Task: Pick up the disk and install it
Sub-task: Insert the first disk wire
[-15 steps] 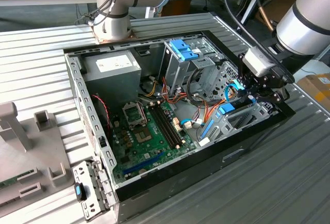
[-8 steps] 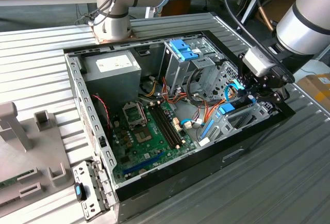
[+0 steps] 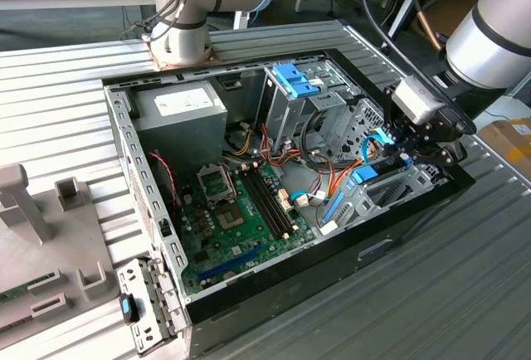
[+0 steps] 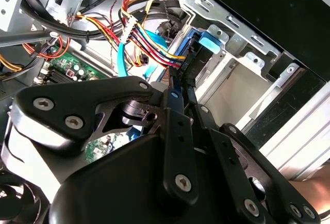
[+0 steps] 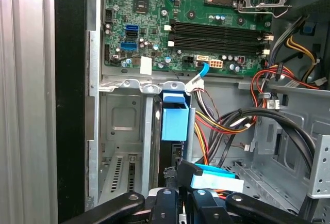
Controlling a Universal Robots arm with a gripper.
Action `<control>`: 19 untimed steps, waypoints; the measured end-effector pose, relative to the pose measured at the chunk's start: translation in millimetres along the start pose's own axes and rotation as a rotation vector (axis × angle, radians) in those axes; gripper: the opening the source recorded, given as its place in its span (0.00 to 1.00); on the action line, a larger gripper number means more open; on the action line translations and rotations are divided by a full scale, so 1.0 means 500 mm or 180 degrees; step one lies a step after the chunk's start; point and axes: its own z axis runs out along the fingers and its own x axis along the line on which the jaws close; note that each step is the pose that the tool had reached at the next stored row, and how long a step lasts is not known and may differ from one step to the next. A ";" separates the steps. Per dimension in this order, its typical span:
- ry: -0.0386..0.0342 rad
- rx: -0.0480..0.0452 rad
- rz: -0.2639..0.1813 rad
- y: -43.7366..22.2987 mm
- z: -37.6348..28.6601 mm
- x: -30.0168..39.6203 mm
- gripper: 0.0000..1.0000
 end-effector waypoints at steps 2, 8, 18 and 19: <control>0.0000 0.0000 0.0000 0.000 0.001 0.001 0.16; 0.0000 0.0000 0.0000 0.000 0.002 0.002 0.16; 0.0022 0.0022 0.0177 0.002 0.004 -0.003 0.16; 0.0023 0.0023 0.0189 0.002 0.004 -0.003 0.16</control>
